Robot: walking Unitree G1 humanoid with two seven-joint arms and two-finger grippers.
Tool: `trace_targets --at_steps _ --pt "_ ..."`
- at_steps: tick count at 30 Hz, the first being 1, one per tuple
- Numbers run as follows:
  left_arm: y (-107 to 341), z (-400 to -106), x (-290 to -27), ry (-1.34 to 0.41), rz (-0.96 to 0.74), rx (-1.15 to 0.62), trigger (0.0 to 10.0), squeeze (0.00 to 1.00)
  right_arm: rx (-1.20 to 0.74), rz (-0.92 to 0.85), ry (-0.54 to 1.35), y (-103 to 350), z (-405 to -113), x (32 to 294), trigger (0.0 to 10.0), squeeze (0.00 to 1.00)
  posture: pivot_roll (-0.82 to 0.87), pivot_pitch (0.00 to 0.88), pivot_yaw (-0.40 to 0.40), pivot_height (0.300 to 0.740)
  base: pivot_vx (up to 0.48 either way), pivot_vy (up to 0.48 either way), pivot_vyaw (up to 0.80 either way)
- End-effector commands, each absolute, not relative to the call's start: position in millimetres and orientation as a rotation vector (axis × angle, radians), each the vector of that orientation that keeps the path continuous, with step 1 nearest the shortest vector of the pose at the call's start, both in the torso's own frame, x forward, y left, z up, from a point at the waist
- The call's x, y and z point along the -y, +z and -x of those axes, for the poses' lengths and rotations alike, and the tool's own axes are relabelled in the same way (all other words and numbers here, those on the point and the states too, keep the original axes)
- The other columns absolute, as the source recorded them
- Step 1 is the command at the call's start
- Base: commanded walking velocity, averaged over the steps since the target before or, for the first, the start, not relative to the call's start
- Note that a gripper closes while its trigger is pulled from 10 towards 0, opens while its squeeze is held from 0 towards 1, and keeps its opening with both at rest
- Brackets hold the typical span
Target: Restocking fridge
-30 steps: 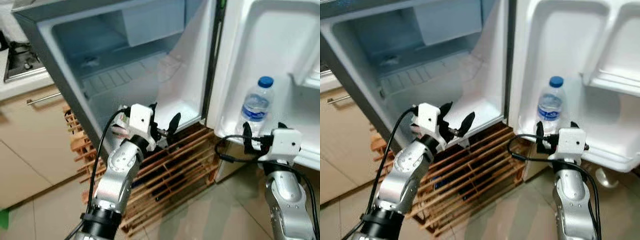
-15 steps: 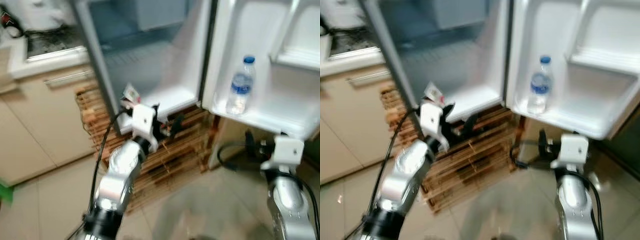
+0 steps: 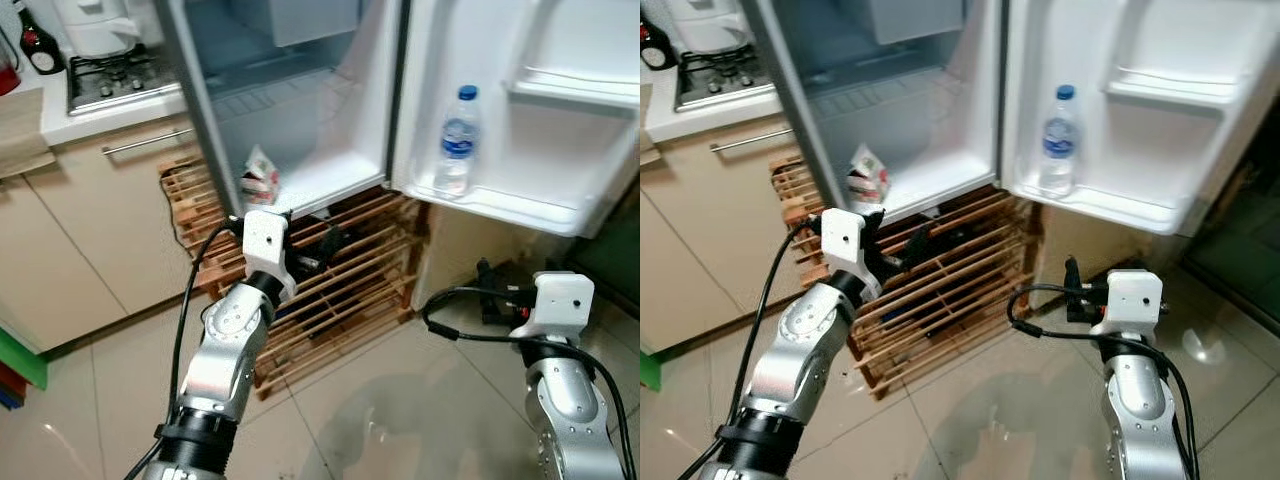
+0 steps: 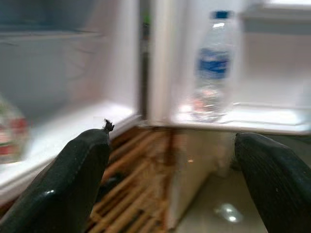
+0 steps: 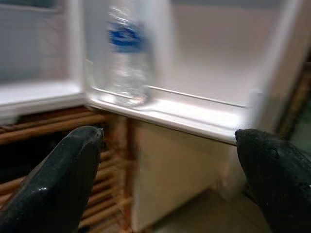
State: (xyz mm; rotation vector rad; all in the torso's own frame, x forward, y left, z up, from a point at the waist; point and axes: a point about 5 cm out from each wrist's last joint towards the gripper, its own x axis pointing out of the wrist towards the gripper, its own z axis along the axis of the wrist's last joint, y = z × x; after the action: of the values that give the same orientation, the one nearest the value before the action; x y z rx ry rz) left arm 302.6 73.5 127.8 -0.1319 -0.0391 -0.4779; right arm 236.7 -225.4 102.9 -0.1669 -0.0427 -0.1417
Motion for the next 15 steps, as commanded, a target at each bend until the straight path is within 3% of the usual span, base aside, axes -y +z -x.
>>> trace_targets --at_steps 1,11,15 --pt "130.6 -307.1 -80.5 -0.453 0.116 0.051 10.0 0.00 0.067 0.169 -0.126 107.9 -240.2 220.9 10.0 0.00 -0.21 0.004 0.089 0.740 0.000 -0.442 0.00" --pt "126.0 -307.6 -91.1 -0.394 0.154 0.047 10.0 0.00 0.031 0.187 -0.125 99.4 -232.9 228.6 10.0 0.00 -0.21 0.000 0.084 0.740 0.000 -0.441 0.00" --pt "123.3 -312.5 -110.1 -0.244 0.200 0.036 10.0 0.00 0.022 0.198 -0.124 97.3 -229.5 231.9 10.0 0.00 -0.22 0.000 0.086 0.740 0.000 -0.441 0.00"
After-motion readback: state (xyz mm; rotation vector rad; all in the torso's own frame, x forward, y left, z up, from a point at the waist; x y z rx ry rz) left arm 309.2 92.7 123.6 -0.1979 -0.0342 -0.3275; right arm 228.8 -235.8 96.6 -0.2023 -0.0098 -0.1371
